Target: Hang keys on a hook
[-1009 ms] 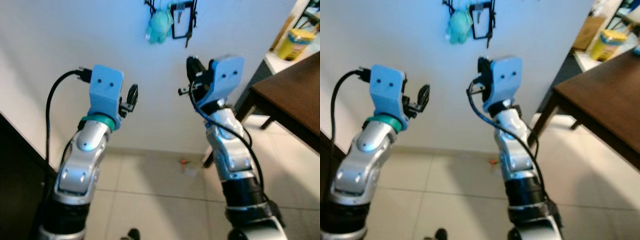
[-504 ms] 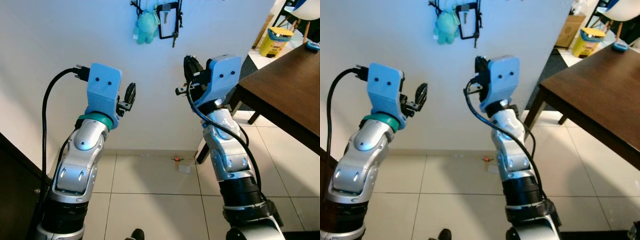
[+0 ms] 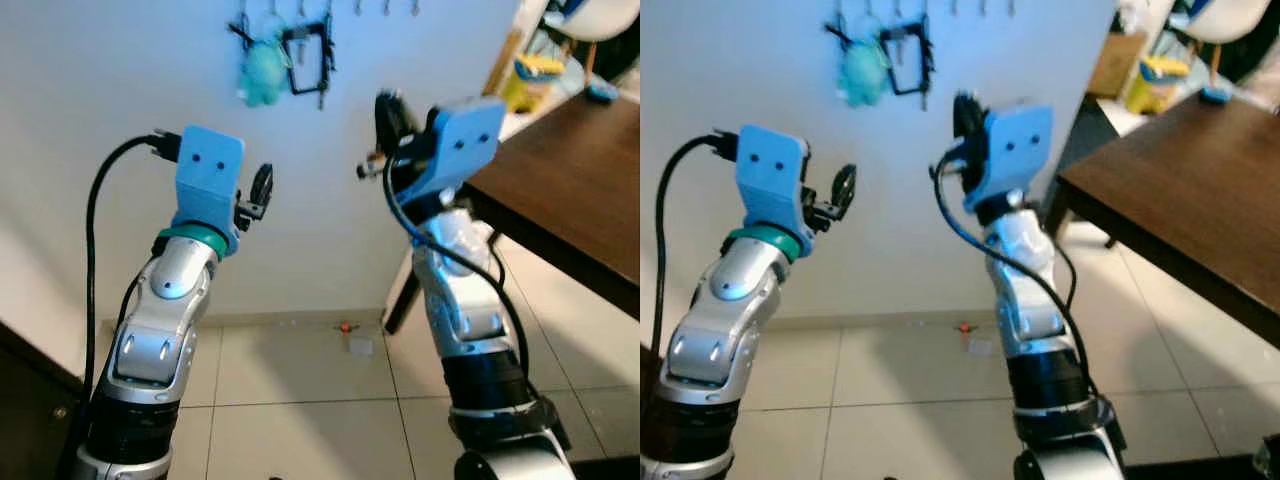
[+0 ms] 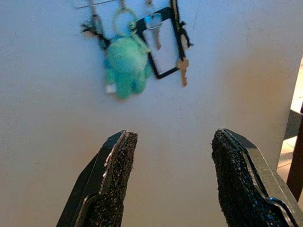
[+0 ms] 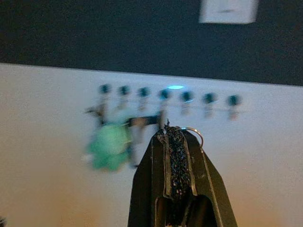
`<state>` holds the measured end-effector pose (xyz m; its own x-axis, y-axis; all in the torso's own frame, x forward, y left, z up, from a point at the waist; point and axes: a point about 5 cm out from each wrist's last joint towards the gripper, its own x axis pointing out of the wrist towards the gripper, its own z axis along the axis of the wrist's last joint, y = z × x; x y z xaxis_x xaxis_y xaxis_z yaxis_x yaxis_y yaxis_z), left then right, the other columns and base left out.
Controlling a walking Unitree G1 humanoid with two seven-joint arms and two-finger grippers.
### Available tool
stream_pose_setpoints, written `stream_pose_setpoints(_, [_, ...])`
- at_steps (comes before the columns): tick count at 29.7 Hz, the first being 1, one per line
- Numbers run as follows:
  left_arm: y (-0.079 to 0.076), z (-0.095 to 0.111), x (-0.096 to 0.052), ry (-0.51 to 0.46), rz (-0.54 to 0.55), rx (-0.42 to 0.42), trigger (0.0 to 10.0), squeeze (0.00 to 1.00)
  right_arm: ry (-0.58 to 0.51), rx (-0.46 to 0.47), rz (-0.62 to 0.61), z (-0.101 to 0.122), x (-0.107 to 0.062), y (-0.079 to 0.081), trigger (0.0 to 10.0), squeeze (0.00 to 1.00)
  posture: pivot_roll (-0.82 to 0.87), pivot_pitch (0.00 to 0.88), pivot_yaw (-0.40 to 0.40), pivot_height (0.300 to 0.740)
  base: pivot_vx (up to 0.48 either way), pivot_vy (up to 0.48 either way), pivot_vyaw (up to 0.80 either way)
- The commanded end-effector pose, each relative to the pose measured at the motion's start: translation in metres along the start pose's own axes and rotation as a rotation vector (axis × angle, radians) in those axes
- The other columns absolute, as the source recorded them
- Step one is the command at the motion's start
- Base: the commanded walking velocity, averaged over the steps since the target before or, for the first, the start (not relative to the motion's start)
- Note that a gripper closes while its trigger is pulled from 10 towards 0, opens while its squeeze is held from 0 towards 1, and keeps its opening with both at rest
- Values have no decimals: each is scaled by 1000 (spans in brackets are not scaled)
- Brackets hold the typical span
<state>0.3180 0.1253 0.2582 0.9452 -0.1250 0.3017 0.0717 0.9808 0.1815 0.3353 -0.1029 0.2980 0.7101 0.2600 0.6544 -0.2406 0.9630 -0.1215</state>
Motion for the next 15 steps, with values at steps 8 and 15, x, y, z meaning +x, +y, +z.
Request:
stream_pose_setpoints(8, [13,5,1,-30,69,8,10000,0,-11,6,-25,3,-2,-9,10000,0,-35,46,63,740,416,0,0])
stream_pose_setpoints(15, [12,7,2,-34,76,6,10000,0,1,9,-11,0,-3,-7,10000,0,-36,45,61,740,417,0,0])
